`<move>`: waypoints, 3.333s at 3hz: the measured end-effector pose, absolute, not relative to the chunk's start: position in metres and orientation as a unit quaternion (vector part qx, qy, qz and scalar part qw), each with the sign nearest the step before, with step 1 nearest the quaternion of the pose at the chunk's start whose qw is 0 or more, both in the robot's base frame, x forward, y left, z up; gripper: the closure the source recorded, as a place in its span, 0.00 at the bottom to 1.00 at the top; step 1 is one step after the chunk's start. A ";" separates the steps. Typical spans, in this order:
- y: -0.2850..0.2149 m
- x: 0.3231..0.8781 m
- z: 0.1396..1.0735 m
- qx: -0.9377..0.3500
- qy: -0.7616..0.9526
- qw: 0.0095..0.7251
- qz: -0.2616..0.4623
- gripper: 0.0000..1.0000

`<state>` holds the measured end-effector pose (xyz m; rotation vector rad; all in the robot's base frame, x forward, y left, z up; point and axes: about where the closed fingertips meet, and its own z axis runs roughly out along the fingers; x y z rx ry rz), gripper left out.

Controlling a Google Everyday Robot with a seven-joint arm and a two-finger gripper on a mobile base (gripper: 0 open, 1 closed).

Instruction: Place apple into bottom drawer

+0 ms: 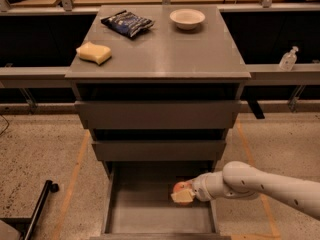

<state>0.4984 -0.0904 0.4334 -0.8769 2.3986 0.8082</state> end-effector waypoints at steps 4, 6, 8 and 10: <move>-0.090 0.541 0.334 -0.306 0.866 0.258 0.301 1.00; -0.087 0.544 0.316 -0.291 0.867 0.266 0.305 1.00; -0.047 0.553 0.232 -0.312 0.859 0.268 0.306 1.00; -0.034 0.548 0.224 -0.346 0.851 0.279 0.281 1.00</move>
Offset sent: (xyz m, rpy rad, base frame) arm 0.0400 0.0008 -0.0855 0.0515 -0.0870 0.0085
